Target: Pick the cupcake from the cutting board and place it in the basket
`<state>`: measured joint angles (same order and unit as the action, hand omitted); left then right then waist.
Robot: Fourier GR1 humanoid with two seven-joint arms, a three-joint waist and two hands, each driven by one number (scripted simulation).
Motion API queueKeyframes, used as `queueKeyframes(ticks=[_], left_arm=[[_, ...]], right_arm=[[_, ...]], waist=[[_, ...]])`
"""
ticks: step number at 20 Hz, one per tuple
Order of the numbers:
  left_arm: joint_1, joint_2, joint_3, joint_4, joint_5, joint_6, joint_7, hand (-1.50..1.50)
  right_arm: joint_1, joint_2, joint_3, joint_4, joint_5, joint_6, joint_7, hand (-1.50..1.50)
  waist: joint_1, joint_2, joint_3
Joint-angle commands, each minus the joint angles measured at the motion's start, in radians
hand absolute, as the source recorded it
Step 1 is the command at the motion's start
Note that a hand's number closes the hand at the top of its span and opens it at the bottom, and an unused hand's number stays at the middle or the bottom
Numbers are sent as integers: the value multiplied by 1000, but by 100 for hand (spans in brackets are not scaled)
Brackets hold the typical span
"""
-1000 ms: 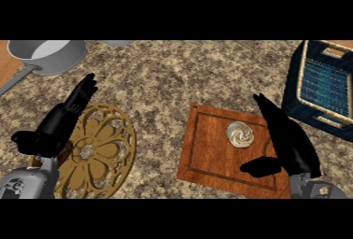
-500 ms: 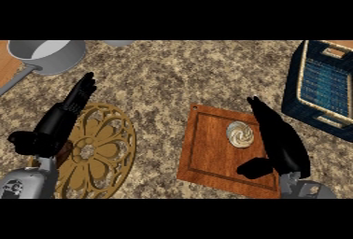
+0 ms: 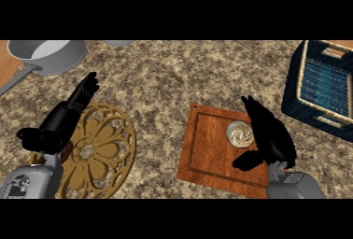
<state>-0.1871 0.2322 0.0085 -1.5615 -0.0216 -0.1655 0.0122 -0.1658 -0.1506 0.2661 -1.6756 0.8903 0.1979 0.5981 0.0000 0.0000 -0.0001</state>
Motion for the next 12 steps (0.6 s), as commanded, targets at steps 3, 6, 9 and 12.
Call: queueKeyframes(ticks=[3,6,9,12], left_arm=[[34,-16,18,-24,-11,-22,-29,0],[-42,-37,19,35,-40,-5,8,0],[17,-47,17,-36,-26,-28,2,0],[27,-41,15,8,-62,-25,-44,0]], right_arm=[[-60,43,-33,162,50,-34,-36,-150],[-43,29,-60,132,37,10,-43,-150],[4,48,-31,97,68,13,-22,-150],[-63,48,-94,290,32,-53,-136,-150]], waist=[[3,0,0],[-1,0,0],[0,-1,0],[3,1,0]])
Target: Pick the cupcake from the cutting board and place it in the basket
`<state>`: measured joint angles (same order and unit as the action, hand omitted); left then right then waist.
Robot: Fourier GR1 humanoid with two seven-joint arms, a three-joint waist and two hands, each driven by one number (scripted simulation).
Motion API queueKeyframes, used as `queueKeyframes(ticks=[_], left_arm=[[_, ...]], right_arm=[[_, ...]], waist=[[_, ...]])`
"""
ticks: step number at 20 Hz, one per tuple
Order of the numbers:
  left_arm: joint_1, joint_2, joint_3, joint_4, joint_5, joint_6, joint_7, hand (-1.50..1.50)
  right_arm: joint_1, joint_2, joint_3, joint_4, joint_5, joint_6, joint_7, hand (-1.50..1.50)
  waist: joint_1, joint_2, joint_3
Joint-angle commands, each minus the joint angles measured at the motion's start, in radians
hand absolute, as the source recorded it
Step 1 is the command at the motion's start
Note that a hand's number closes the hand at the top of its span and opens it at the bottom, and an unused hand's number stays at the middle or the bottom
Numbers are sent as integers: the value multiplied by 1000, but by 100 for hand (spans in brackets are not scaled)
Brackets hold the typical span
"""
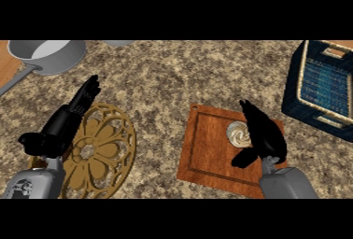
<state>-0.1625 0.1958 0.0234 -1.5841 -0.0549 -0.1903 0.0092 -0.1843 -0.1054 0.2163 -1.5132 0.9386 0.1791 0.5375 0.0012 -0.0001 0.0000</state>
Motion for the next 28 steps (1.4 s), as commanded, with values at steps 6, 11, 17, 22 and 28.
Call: queueKeyframes(ticks=[6,11,17,22,28], left_arm=[[19,8,30,-48,14,-39,29,0],[36,-8,27,2,-26,-26,-40,0],[33,-40,1,-13,-48,-3,-21,0],[46,-54,-6,-24,-60,-3,-18,0],[-73,-33,47,62,-43,-6,4,0]], right_arm=[[-26,56,-3,174,-2,-25,-89,150],[-50,63,19,177,37,7,-76,150],[-39,25,92,218,125,-34,-161,150],[46,-22,96,-22,146,55,-99,150],[48,-1,100,-209,164,154,1,150]], waist=[[3,0,0],[2,0,0],[5,1,0],[-4,-1,0],[-7,0,0]])
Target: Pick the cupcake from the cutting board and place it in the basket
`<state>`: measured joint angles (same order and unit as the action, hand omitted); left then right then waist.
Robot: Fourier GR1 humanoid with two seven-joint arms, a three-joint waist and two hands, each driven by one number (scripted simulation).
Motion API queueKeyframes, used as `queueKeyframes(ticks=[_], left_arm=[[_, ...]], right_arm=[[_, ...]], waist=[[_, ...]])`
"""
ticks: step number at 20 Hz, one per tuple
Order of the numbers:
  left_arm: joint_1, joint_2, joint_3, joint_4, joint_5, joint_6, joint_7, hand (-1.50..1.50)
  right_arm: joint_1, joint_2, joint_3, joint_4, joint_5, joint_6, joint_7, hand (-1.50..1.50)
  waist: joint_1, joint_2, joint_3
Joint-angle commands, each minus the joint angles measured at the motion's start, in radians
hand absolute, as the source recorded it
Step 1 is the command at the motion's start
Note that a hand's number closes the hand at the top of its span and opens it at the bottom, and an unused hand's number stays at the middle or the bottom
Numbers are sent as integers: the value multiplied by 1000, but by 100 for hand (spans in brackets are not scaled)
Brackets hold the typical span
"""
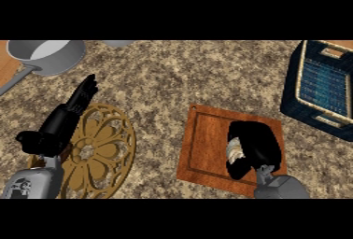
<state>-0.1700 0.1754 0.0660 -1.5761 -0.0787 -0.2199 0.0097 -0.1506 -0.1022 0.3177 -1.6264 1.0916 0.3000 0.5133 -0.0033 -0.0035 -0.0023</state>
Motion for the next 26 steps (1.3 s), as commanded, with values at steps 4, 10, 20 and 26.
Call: queueKeyframes(ticks=[4,10,20,26], left_arm=[[46,-7,-10,-48,0,-12,4,0],[-2,-2,2,-34,3,-2,43,0],[33,-17,0,-7,0,-7,-18,0],[56,-15,-16,-30,-33,0,-19,0]], right_arm=[[33,66,-23,-223,-45,53,88,150],[0,101,-38,-398,-262,-154,106,150],[-231,102,-77,-751,-264,-82,494,150],[-402,36,-258,-745,-291,94,591,150]], waist=[[1,1,2],[1,-2,4],[4,2,1],[2,1,1]])
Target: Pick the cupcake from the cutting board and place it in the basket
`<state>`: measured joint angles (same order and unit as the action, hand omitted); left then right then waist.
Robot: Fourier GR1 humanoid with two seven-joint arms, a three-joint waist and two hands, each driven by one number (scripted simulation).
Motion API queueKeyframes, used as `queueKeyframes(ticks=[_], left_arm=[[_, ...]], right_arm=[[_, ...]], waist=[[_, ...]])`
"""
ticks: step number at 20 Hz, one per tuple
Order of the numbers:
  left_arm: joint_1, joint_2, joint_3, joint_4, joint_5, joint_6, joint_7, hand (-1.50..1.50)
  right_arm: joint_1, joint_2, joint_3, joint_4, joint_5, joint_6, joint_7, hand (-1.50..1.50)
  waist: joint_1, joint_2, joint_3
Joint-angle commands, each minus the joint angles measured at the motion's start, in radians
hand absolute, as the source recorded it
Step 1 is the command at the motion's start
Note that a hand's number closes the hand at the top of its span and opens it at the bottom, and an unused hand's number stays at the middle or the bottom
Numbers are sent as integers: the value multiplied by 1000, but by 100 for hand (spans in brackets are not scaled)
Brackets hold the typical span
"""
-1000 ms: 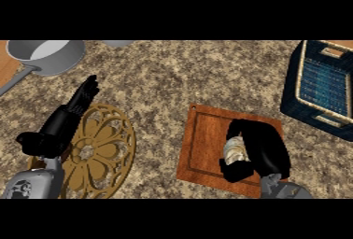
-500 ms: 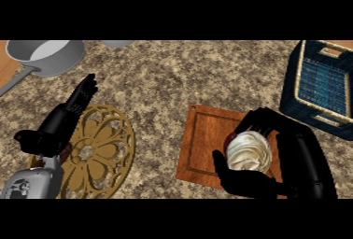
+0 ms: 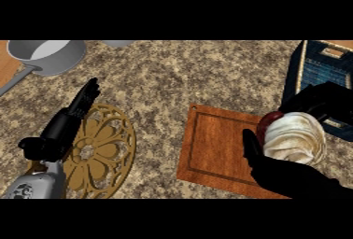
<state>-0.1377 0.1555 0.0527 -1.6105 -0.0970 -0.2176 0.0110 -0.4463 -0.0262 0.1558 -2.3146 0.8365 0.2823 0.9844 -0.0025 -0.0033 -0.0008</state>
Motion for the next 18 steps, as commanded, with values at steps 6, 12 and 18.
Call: queueKeyframes(ticks=[6,12,18], left_arm=[[-47,19,27,7,19,-17,26,0],[-61,36,49,70,37,-44,-3,0],[-66,42,52,32,39,-47,12,0]], right_arm=[[-269,-82,-204,113,-40,88,113,150],[-426,-192,-382,411,-29,2,1,150],[-451,-294,-506,603,8,-177,-161,150]], waist=[[3,2,0],[7,6,0],[11,7,1]])
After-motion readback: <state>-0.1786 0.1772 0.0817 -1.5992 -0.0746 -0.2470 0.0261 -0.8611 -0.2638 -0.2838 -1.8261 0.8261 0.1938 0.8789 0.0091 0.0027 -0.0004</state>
